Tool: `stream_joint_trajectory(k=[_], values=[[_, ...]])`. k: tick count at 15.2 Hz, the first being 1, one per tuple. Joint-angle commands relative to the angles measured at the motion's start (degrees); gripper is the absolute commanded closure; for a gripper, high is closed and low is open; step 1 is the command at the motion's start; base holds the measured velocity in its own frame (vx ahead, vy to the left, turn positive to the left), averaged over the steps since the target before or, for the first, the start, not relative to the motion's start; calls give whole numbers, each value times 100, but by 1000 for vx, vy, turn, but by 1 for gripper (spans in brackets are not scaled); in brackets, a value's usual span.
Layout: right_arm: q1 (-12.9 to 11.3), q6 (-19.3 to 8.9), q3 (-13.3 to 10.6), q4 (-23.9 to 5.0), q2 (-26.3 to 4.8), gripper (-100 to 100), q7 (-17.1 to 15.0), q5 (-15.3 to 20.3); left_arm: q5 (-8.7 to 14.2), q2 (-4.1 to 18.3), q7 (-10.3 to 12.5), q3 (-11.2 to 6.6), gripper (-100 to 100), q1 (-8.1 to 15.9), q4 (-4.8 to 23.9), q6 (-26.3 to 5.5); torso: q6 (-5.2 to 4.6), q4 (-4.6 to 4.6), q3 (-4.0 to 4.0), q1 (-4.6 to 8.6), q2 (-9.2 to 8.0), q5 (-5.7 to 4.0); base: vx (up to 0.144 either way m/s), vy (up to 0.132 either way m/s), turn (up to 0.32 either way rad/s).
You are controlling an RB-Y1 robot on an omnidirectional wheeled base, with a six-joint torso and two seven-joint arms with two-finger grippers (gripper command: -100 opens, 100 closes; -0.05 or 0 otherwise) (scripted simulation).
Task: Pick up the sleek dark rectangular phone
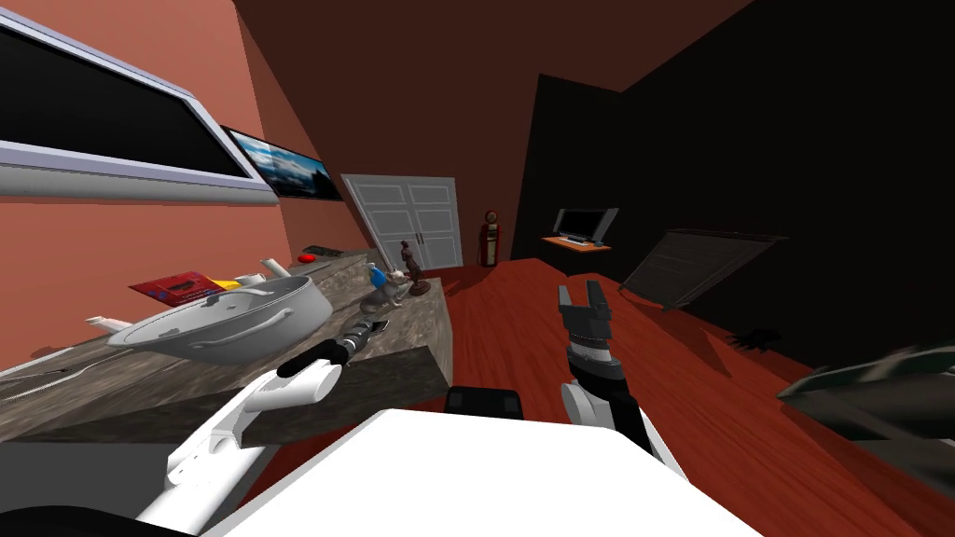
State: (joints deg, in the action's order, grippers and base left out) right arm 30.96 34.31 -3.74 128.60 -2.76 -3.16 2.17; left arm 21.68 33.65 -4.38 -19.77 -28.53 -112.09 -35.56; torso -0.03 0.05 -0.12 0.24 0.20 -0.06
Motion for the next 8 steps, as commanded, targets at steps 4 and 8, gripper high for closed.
stream_joint_trajectory(k=[4,8], values=[[2,0,0,0,0,0,0,0,152,137,-23,-132,-100,1,103,-470,2,8,-21,-1,37,-1,127,-55,-52],[1,0,1,0,0,0,0,0,444,386,-68,-370,-100,2,320,-1034,3,4,-10,-13,15,3,82,-32,16]])
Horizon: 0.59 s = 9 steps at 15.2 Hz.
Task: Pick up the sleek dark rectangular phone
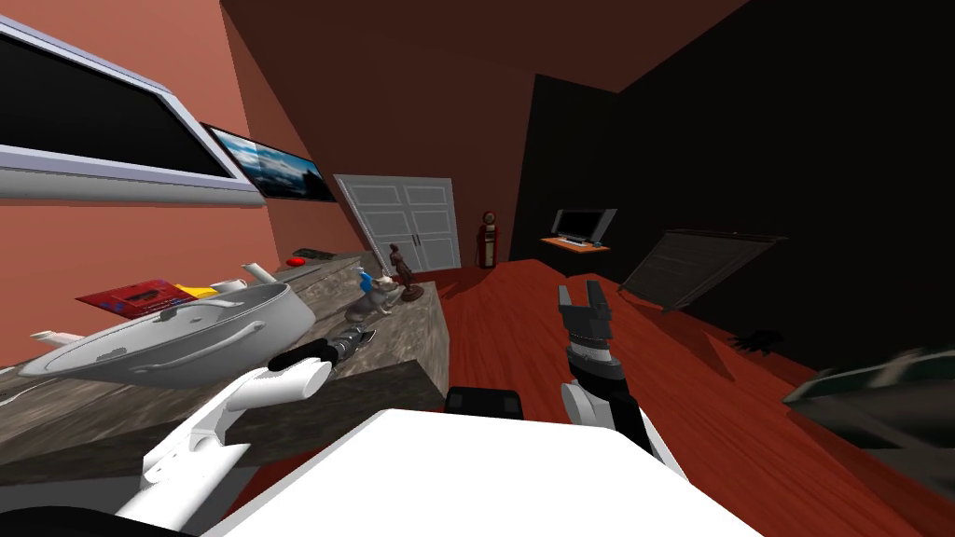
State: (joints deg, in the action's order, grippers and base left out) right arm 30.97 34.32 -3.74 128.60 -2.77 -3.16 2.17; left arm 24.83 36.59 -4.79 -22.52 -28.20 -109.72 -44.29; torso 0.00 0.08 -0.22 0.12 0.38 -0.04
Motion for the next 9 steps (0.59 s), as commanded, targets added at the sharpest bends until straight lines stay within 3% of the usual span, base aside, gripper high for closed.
stream_joint_trajectory(k=[1,2,3,5,6,8,9], values=[[0,0,0,0,0,0,0,0,129,93,-27,-95,-100,-31,83,-286,0,0,0,0,0,0,100,-40,15],[0,0,0,0,0,0,0,0,129,93,-27,-95,-100,-31,83,-359,0,1,-2,2,2,0,73,-28,14],[0,0,0,0,0,0,0,0,273,209,-49,-209,-100,-32,192,-511,-1,0,0,0,-1,1,89,-38,11],[0,0,0,0,0,0,0,0,273,209,-49,-209,-100,-32,192,-732,0,1,-3,2,4,0,95,-31,15],[0,0,0,0,0,0,0,0,414,318,-70,-318,-100,-33,299,-879,0,1,-1,-1,1,1,104,-10,19],[0,0,0,0,0,0,0,0,414,318,-70,-318,-100,-33,299,-1098,0,2,-5,-8,8,2,96,-15,12],[0,0,0,0,0,0,0,0,552,421,-91,-423,-100,-36,405,-1250,-1,2,-3,-7,3,2,89,-18,19]])
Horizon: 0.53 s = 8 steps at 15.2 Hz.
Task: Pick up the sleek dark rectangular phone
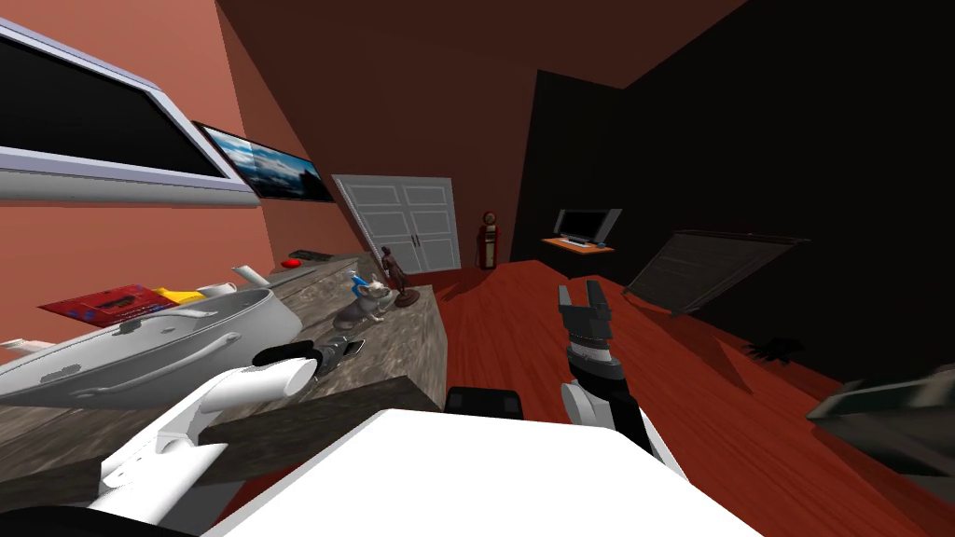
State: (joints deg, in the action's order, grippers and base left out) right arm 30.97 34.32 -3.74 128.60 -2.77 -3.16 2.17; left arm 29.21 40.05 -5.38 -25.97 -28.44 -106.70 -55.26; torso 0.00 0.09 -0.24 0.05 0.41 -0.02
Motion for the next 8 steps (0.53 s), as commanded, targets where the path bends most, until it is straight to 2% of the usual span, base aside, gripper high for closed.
stream_joint_trajectory(k=[1,2,3,5,6,8], values=[[0,0,0,0,0,0,0,0,114,74,-31,-78,-100,-12,103,-286,0,0,0,0,0,0,105,-12,18],[0,0,0,0,0,0,0,0,114,74,-31,-78,-100,-12,103,-358,1,1,-1,-1,2,1,80,-12,8],[0,0,0,0,0,0,0,0,248,169,-51,-177,-100,-16,207,-517,1,0,1,-1,-2,1,91,-15,19],[0,0,0,0,0,0,0,0,248,169,-51,-177,-100,-16,207,-704,1,1,-1,-2,2,1,98,-7,14],[0,0,0,0,0,0,0,0,379,256,-69,-270,-100,-21,310,-878,1,1,0,-3,0,1,110,-10,18],[0,0,0,0,0,0,0,0,379,256,-69,-270,-100,-21,310,-1038,1,2,-4,-2,6,1,99,-13,17]])
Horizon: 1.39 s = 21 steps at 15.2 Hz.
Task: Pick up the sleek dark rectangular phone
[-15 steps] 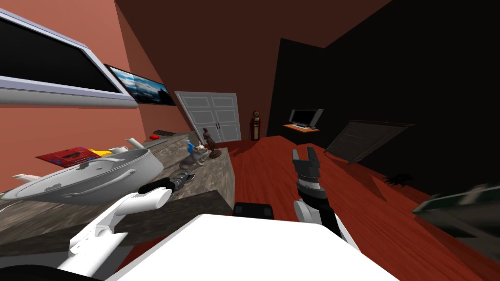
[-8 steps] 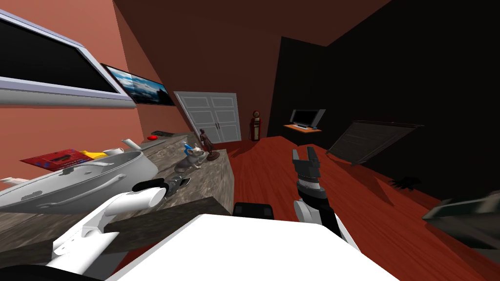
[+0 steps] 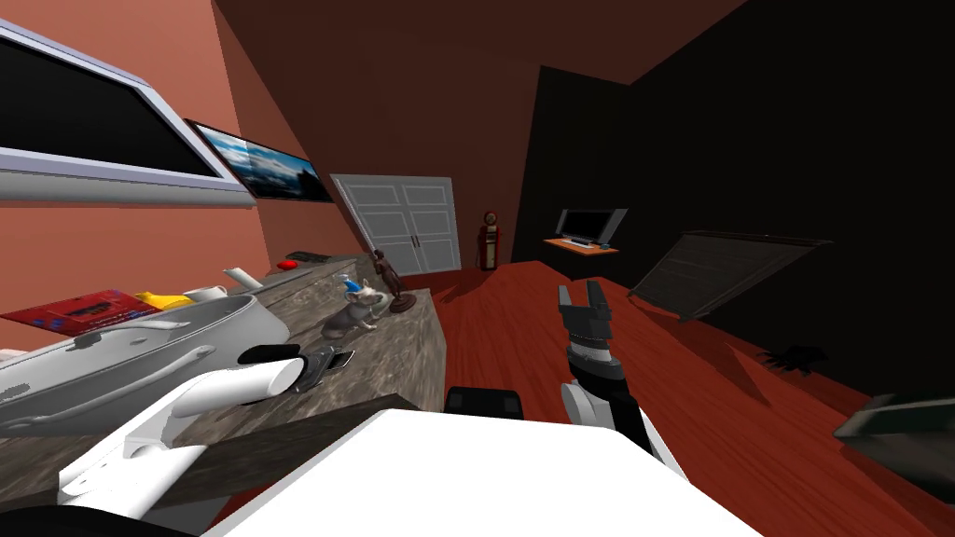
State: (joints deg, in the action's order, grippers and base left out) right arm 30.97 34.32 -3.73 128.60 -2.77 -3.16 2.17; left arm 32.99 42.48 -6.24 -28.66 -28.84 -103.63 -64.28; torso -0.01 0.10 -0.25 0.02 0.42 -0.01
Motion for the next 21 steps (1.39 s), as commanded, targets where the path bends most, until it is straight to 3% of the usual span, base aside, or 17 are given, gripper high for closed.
stream_joint_trajectory(k=[1,3,4,9,10,12,17,21], values=[[0,0,0,0,0,0,0,0,127,92,-2,-87,-100,13,103,-286,0,0,0,0,0,0,92,5,18],[0,0,0,0,0,0,0,0,127,92,-2,-87,-100,13,103,-456,1,0,-1,-7,3,1,96,10,12],[0,0,0,0,0,0,0,0,247,162,-18,-166,-100,5,200,-630,1,0,1,-7,-1,2,101,-2,12],[0,0,0,0,0,0,0,0,362,223,-34,-236,-100,-4,294,-1050,1,0,0,-9,1,2,91,8,16],[0,0,0,0,0,0,0,0,470,275,-48,-299,-100,-14,384,-1259,0,-1,2,-9,-4,2,85,18,13],[0,0,0,0,0,0,0,0,470,275,-48,-299,-100,-14,384,-1320,1,-1,2,-11,-3,3,83,14,12],[0,0,0,0,0,0,0,0,747,386,-83,-444,-100,-46,621,-1984,1,0,-2,-16,4,3,106,23,18],[1,0,0,0,-1,0,0,0,884,428,-99,-506,-100,-65,742,-2336,1,2,-6,-15,12,4,121,20,20]])
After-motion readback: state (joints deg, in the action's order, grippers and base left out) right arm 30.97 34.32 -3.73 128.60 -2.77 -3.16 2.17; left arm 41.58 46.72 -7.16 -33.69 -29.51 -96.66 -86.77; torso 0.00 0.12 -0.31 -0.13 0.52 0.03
